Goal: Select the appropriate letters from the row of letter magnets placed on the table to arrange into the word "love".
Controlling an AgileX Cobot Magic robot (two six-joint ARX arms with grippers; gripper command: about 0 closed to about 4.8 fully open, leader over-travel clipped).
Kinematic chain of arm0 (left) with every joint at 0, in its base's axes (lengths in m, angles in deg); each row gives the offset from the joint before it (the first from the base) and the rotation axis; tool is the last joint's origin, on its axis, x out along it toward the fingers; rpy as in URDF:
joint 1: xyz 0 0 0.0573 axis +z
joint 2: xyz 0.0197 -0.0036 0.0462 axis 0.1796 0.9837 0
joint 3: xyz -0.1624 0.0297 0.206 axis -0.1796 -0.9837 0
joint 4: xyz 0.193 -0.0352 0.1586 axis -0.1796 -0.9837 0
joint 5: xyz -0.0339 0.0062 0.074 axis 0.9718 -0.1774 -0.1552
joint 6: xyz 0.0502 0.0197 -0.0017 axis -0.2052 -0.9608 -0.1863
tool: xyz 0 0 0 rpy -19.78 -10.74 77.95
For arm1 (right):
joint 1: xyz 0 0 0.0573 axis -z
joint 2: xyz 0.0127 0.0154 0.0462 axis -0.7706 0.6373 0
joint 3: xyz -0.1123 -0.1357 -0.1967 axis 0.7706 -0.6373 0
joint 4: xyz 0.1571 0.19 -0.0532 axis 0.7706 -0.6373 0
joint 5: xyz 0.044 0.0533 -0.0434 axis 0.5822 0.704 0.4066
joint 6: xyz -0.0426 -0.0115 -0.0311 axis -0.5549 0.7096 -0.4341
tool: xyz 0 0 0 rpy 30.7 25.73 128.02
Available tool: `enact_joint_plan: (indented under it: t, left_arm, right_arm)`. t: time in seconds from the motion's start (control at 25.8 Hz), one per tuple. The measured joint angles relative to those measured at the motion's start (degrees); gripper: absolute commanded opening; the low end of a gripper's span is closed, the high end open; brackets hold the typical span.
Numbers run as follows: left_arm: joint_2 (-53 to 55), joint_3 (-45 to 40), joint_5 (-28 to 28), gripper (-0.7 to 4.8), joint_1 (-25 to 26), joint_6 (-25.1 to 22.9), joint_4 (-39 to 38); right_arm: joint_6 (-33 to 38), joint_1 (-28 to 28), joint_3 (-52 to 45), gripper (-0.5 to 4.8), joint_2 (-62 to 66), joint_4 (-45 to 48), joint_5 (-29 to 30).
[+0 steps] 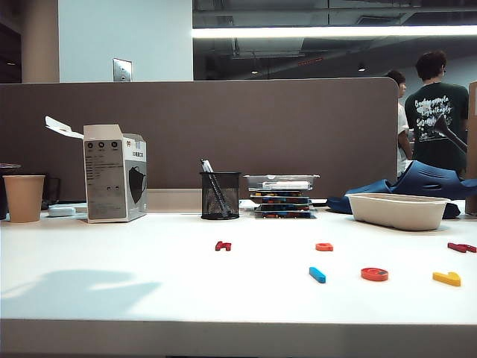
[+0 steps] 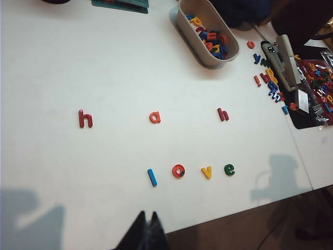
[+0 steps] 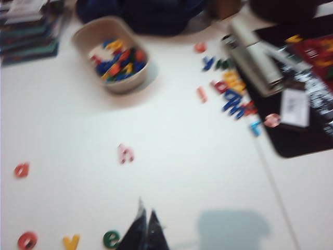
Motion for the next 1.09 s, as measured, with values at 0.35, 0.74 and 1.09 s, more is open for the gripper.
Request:
enact_joint_plan:
  t: [0.35,0.74,1.09]
  left_arm:
    - [1.33,-0.02,-10.97,-0.06,8.39,-19.8,7.39]
    - [-6.86,-0.11,-1.18,-0.05,39.5,-36.39,10.8]
    - [-23.5,-7.32,3.96,-0.05,53.75,-41.09,8.22]
  right_arm:
    - [1.05,-11.06,-12.96,-0.08,-12.61,8.83,-0.15]
    - [1.99,-12.2,-21.68,-0.08,-21.86,13.42,1.4]
    - [5.7,-12.85,-29.59,-0.08,-29.49,20.13,1.86]
